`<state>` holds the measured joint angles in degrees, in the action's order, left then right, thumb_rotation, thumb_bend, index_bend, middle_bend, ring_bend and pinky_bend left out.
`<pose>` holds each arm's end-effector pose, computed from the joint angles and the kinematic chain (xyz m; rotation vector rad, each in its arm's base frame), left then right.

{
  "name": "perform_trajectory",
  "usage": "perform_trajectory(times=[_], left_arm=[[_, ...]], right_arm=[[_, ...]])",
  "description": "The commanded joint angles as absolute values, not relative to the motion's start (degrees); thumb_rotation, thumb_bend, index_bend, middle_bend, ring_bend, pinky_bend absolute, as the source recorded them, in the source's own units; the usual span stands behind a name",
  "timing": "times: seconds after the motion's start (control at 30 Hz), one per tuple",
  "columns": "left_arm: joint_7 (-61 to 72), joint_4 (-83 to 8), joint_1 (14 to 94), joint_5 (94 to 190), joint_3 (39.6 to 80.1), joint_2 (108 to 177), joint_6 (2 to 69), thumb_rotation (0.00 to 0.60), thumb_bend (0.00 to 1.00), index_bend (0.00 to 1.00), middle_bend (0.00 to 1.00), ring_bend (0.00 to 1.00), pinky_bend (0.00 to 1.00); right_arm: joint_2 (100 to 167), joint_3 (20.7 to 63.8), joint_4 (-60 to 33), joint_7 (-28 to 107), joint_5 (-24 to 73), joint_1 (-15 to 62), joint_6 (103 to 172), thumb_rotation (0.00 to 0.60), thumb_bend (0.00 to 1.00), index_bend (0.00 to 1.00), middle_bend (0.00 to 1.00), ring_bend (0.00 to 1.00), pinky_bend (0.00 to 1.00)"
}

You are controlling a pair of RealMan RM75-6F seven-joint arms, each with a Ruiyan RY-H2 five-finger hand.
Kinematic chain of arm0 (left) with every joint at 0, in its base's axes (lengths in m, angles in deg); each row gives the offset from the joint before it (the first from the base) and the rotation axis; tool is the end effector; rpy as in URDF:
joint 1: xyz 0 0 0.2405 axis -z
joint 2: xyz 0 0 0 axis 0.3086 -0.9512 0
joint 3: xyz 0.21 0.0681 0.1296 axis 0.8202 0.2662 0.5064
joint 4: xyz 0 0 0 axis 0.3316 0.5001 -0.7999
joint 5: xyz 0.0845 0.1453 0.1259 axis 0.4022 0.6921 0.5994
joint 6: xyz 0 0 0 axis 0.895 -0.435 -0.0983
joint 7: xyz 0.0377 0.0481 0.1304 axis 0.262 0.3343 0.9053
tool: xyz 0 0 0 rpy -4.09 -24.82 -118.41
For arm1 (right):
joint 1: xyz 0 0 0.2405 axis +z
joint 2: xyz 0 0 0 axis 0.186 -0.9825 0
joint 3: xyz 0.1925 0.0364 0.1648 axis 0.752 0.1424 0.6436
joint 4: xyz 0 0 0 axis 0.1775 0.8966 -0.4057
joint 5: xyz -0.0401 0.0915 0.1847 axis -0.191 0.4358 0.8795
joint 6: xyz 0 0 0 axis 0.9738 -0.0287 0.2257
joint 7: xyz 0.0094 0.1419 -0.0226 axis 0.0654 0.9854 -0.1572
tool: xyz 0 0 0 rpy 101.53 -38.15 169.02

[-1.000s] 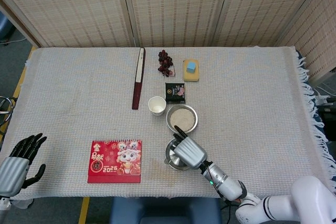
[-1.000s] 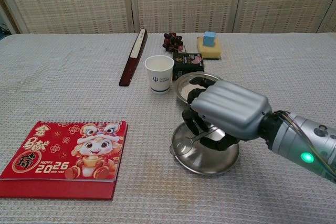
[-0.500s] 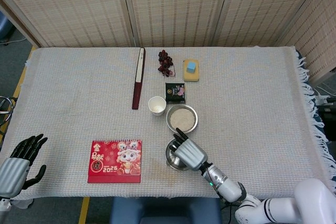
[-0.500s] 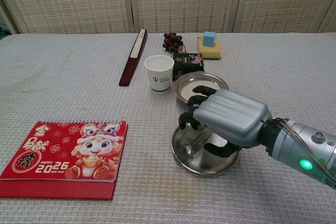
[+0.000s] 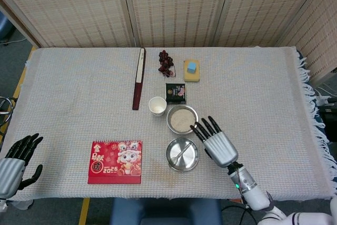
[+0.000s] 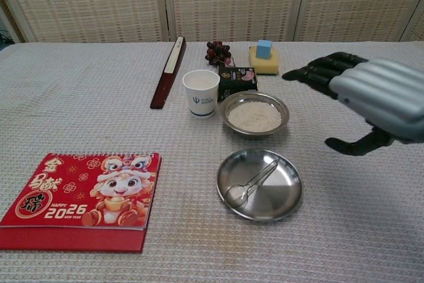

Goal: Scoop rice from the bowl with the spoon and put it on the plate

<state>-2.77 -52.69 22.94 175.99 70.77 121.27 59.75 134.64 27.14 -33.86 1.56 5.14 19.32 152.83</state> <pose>-0.3135 0.1608 0.1649 -1.5425 -0.8892 -0.9589 -0.1811 -0.2424 0.0159 1.8692 -0.5236 0.8779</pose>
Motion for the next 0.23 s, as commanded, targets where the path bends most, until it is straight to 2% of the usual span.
perform_trajectory(times=[0.03, 0.13, 0.23], left_arm=[[-3.2, -52.2, 22.8, 176.0, 70.4, 121.5, 60.4, 0.6, 0.46, 0.0, 0.0, 0.0, 0.11], [-2.8, -51.7, 22.7, 175.9, 70.0, 122.1, 61.1, 0.6, 0.46, 0.0, 0.0, 0.0, 0.11], [-1.7, -51.6, 22.4, 175.9, 69.7, 122.7, 62.0, 0.6, 0.46, 0.0, 0.0, 0.0, 0.11]], right_arm=[[124.9, 24.1, -37.9, 7.0, 3.2, 6.3, 169.1, 0.6, 0.22, 0.0, 0.01, 0.0, 0.0], [122.7, 24.7, -35.7, 14.1, 5.7, 1.3, 173.2, 0.6, 0.21, 0.0, 0.0, 0.0, 0.0], [119.7, 24.4, -34.6, 18.9, 7.8, -0.3, 170.7, 0.6, 0.21, 0.0, 0.0, 0.0, 0.0]])
